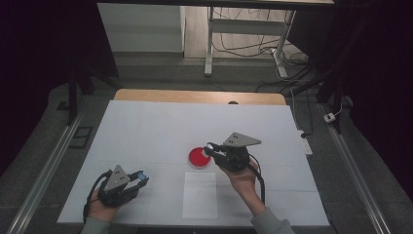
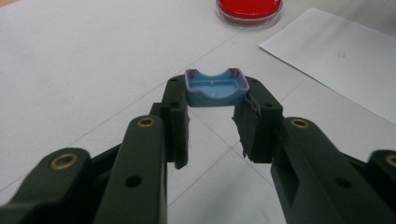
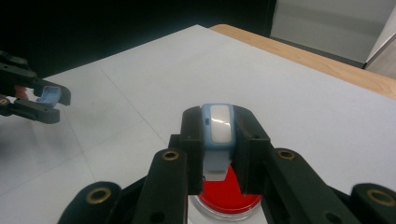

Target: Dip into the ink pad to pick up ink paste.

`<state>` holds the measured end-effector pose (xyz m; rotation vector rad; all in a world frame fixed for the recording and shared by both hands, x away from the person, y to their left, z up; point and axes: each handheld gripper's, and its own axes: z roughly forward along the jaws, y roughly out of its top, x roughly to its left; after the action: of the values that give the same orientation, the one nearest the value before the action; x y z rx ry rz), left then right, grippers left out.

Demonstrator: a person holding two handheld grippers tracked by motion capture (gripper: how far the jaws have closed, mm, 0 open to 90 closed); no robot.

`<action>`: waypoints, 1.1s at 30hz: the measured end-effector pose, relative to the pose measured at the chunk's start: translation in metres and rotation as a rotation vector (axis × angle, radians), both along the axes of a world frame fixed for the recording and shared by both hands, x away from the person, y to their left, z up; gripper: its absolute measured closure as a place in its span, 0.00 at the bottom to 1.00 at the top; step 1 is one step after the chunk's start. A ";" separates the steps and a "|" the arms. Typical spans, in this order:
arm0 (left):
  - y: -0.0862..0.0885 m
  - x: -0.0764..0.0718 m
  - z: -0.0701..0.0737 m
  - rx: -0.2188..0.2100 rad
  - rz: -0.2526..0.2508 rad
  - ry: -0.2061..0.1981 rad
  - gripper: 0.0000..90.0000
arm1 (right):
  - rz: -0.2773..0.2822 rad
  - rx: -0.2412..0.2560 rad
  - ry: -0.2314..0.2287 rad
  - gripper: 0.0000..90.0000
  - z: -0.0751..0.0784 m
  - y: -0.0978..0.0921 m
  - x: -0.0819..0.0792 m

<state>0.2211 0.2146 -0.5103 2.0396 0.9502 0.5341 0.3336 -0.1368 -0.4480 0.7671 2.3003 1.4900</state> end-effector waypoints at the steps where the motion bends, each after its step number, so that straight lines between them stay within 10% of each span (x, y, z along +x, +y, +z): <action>1: 0.000 0.000 0.000 0.000 0.000 0.000 0.73 | 0.000 -0.004 0.003 0.84 0.000 0.000 0.001; 33: 0.000 0.001 -0.002 0.000 0.000 0.007 0.73 | 0.015 -0.156 0.074 0.84 -0.023 0.027 0.031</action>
<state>0.2226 0.2150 -0.5121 2.0431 0.9540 0.5276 0.3650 -0.1098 -0.4705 0.7745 2.4474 1.2902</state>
